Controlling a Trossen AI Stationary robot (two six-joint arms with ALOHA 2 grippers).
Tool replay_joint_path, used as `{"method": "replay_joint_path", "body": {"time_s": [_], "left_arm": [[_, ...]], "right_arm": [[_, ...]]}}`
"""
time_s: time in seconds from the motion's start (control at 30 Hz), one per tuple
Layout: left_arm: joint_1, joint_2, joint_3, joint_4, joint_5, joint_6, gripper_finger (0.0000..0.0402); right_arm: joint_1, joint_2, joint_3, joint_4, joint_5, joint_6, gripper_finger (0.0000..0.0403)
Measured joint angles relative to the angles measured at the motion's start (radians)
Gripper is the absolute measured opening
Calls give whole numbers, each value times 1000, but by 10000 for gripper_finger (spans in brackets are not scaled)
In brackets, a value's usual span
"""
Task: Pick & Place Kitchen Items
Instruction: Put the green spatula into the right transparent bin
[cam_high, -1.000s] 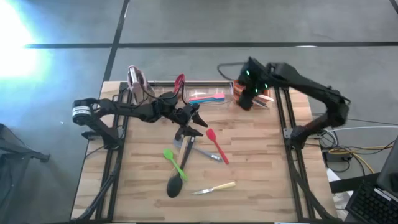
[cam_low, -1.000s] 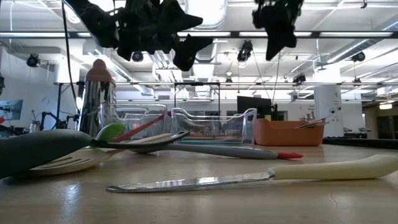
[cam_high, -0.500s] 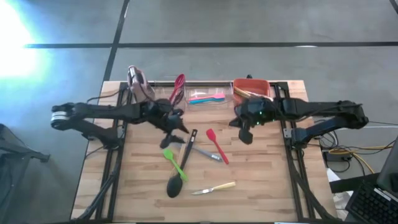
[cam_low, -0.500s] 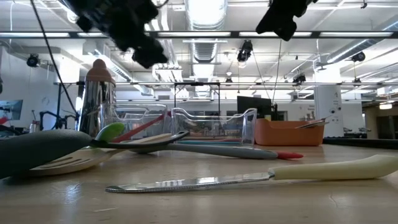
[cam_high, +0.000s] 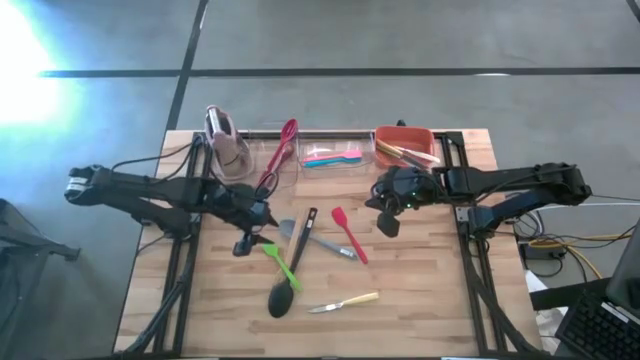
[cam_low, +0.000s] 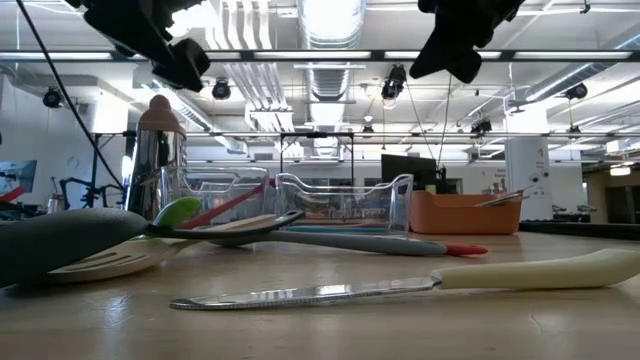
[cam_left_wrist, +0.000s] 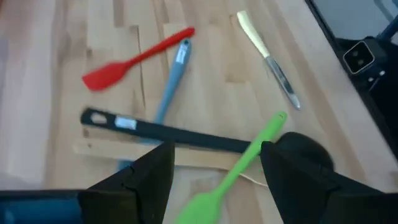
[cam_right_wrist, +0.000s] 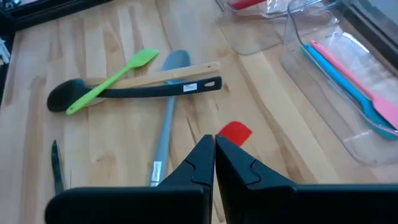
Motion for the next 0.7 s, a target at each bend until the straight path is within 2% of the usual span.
{"method": "replay_joint_path", "body": {"time_s": [0.13, 0.33, 0.43, 0.5, 0.6, 0.7], "left_arm": [[-2, 11, -7, -23, -13, -137, 241], [-3, 34, -64, -1, -27, -466, 241], [-3, 35, -86, 3, -7, -523, 241], [-8, 35, -94, 6, 2, -426, 241], [-25, 37, -105, 6, -4, -153, 241], [-29, 49, -114, 4, -22, 25, 241]], "right_arm": [[11, 11, 1, 9, -2, 1, 8], [23, 15, 2, 8, -2, -4, 8], [23, 15, 2, 8, -2, -8, 8], [23, 15, 2, 8, -2, -19, 8], [23, 15, 2, 8, -2, -43, 8], [23, 15, 2, 9, -2, -47, 8]]}}
